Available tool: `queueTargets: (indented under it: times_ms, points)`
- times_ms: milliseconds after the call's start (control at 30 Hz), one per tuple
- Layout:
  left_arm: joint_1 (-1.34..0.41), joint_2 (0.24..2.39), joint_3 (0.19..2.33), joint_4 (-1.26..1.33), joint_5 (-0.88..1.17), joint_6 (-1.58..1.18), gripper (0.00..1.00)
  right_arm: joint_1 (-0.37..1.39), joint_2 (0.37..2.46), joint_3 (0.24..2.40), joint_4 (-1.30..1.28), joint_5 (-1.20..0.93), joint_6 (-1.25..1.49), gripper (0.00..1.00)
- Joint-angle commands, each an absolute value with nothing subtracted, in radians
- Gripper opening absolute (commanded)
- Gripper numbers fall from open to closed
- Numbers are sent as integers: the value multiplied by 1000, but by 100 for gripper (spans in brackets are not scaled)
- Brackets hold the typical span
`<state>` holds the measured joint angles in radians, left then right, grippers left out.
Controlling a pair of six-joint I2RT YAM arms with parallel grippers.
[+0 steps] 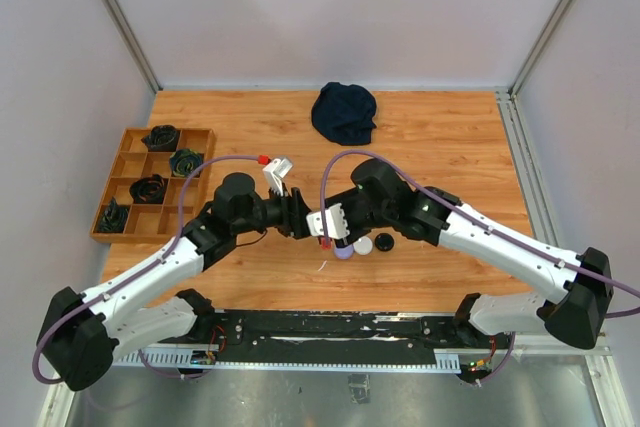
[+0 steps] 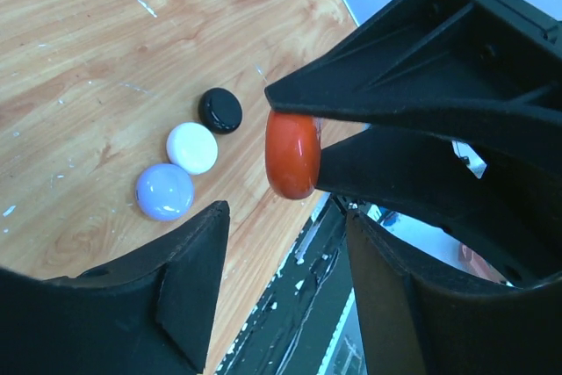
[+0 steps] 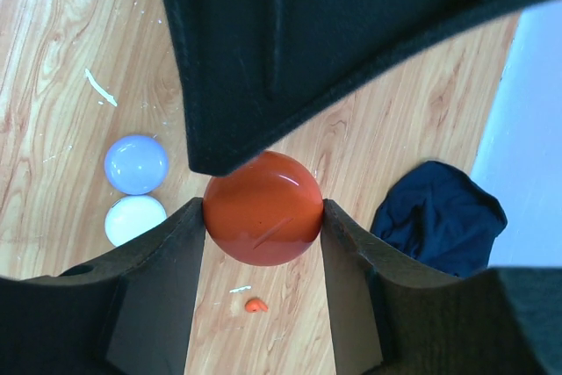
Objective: Insert the wireless bluetooth earbuds into the charging case
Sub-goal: Pick up the charging case at the center of the board.
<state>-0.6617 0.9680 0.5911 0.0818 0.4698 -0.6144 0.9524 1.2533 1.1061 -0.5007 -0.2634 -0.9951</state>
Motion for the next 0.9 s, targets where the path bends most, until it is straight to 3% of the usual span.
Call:
queueTargets:
  times_ms: [0, 600, 867]
  points:
    - [-652, 981, 616, 163, 528, -639, 59, 990, 1262, 1126, -522, -256, -1045, 45]
    - [-650, 1022, 614, 164, 480, -626, 47, 1018, 1282, 1138, -522, -278, -1049, 45]
    - [-649, 1031, 614, 168, 480, -620, 32, 1020, 1287, 1135, -514, -281, -1051, 46]
